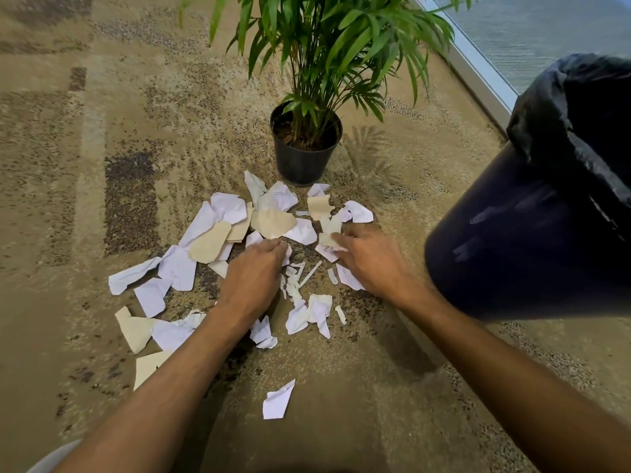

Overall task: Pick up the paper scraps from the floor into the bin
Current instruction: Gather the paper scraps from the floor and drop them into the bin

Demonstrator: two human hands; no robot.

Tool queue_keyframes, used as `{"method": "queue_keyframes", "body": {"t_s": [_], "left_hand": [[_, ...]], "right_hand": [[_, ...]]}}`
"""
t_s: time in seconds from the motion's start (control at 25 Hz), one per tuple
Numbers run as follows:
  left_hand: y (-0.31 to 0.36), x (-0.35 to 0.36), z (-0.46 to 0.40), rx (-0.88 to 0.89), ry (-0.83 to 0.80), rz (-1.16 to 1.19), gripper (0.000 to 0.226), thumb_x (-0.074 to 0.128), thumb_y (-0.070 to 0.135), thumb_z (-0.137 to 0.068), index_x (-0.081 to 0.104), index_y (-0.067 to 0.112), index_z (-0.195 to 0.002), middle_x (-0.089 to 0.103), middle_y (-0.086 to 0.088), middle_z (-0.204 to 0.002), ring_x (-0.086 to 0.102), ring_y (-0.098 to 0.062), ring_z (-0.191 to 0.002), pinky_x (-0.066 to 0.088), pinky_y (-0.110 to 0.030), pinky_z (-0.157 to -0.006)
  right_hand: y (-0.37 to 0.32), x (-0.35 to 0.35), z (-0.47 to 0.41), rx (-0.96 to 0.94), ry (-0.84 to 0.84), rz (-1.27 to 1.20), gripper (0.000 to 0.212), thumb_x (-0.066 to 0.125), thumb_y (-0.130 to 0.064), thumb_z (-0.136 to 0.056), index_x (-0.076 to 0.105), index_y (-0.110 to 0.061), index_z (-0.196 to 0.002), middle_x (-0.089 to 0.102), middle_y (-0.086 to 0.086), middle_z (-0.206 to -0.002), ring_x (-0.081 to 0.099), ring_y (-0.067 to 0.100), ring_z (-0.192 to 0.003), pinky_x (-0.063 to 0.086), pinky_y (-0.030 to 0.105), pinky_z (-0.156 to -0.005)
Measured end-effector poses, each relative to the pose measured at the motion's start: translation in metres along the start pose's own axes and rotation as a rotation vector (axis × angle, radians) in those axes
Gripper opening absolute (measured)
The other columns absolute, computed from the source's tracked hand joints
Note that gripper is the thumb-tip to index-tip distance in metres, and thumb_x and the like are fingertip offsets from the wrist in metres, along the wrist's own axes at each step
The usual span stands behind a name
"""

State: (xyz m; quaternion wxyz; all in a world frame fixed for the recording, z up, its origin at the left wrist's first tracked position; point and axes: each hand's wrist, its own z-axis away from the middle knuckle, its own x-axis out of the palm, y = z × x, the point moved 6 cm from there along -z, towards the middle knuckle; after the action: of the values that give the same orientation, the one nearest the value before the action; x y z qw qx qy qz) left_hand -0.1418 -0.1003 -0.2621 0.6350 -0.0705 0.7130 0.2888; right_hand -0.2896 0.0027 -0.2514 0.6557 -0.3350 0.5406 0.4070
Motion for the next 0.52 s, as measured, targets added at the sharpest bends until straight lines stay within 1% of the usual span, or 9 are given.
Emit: {"method": "queue_keyframes", "body": {"t_s": [0.04, 0.08, 0.12, 0.16, 0.24, 0.36, 0.44, 0.48, 0.52], "left_hand": [[0.000, 0.000, 0.000, 0.014, 0.000, -0.006, 0.031, 0.051, 0.020, -0.095, 0.060, 0.007, -0.122, 0.062, -0.009, -0.124, 0.059, -0.028, -0.108, 0.050, -0.042, -0.089], [-0.001, 0.001, 0.000, 0.023, -0.011, -0.016, 0.038, 0.052, 0.029, -0.096, 0.058, 0.007, -0.125, 0.059, -0.010, -0.128, 0.055, -0.028, -0.115, 0.046, -0.042, -0.096], [-0.003, 0.002, -0.001, 0.020, -0.034, -0.009, 0.045, 0.054, 0.034, -0.095, 0.055, 0.006, -0.130, 0.055, -0.011, -0.134, 0.050, -0.028, -0.122, 0.042, -0.042, -0.101], [-0.006, 0.003, -0.002, 0.004, -0.044, 0.010, 0.050, 0.057, 0.035, -0.093, 0.052, 0.005, -0.133, 0.052, -0.011, -0.137, 0.046, -0.028, -0.127, 0.041, -0.042, -0.103], [-0.011, 0.002, -0.003, -0.014, -0.030, 0.025, 0.044, 0.059, 0.030, -0.092, 0.055, 0.006, -0.129, 0.053, -0.009, -0.135, 0.047, -0.027, -0.124, 0.046, -0.040, -0.096], [-0.009, -0.002, -0.004, 0.011, 0.017, 0.032, 0.025, 0.062, 0.020, -0.090, 0.064, 0.005, -0.110, 0.062, -0.008, -0.115, 0.056, -0.028, -0.107, 0.053, -0.042, -0.076], [-0.010, -0.003, -0.004, 0.016, 0.036, 0.030, 0.018, 0.060, 0.016, -0.090, 0.067, 0.005, -0.102, 0.063, -0.007, -0.104, 0.060, -0.028, -0.096, 0.054, -0.042, -0.066], [-0.012, -0.003, -0.004, 0.019, 0.050, 0.024, 0.017, 0.059, 0.016, -0.090, 0.068, 0.005, -0.100, 0.064, -0.007, -0.101, 0.061, -0.028, -0.093, 0.053, -0.042, -0.063], [-0.012, -0.004, -0.004, 0.021, 0.064, 0.021, 0.017, 0.058, 0.016, -0.091, 0.068, 0.005, -0.098, 0.066, -0.007, -0.099, 0.062, -0.028, -0.089, 0.053, -0.042, -0.061]], "right_hand": [[-0.005, 0.001, 0.004, -0.012, -0.014, -0.031, 0.044, 0.044, -0.045, -0.098, 0.050, -0.027, -0.138, 0.055, 0.002, -0.133, 0.057, 0.017, -0.113, 0.057, 0.031, -0.072], [-0.011, -0.001, 0.010, -0.026, -0.023, -0.052, 0.045, 0.043, -0.044, -0.099, 0.048, -0.026, -0.139, 0.054, 0.003, -0.134, 0.055, 0.018, -0.115, 0.057, 0.034, -0.080], [-0.018, -0.002, 0.018, -0.047, -0.036, -0.063, 0.045, 0.043, -0.043, -0.099, 0.046, -0.026, -0.141, 0.053, 0.003, -0.135, 0.054, 0.019, -0.118, 0.056, 0.037, -0.086], [-0.027, -0.003, 0.026, -0.070, -0.054, -0.075, 0.046, 0.042, -0.043, -0.100, 0.044, -0.025, -0.142, 0.052, 0.004, -0.136, 0.052, 0.020, -0.120, 0.053, 0.039, -0.091], [-0.045, -0.004, 0.039, -0.098, -0.099, -0.096, 0.050, 0.039, -0.045, -0.100, 0.039, -0.024, -0.145, 0.050, 0.006, -0.137, 0.050, 0.022, -0.122, 0.051, 0.041, -0.092], [-0.067, -0.004, 0.047, -0.099, -0.118, -0.058, 0.063, 0.033, -0.059, -0.097, 0.036, -0.018, -0.145, 0.048, 0.008, -0.136, 0.048, 0.026, -0.121, 0.049, 0.043, -0.089], [-0.078, -0.001, 0.047, -0.064, -0.123, -0.026, 0.075, 0.035, -0.071, -0.090, 0.039, -0.014, -0.141, 0.048, 0.011, -0.134, 0.048, 0.029, -0.119, 0.048, 0.043, -0.086], [-0.083, 0.001, 0.045, -0.045, -0.117, -0.010, 0.077, 0.038, -0.072, -0.088, 0.041, -0.013, -0.138, 0.048, 0.012, -0.133, 0.048, 0.030, -0.118, 0.049, 0.043, -0.084], [-0.088, 0.003, 0.044, -0.032, -0.102, 0.008, 0.074, 0.042, -0.069, -0.089, 0.043, -0.011, -0.136, 0.048, 0.013, -0.131, 0.050, 0.030, -0.117, 0.049, 0.043, -0.083]]}}
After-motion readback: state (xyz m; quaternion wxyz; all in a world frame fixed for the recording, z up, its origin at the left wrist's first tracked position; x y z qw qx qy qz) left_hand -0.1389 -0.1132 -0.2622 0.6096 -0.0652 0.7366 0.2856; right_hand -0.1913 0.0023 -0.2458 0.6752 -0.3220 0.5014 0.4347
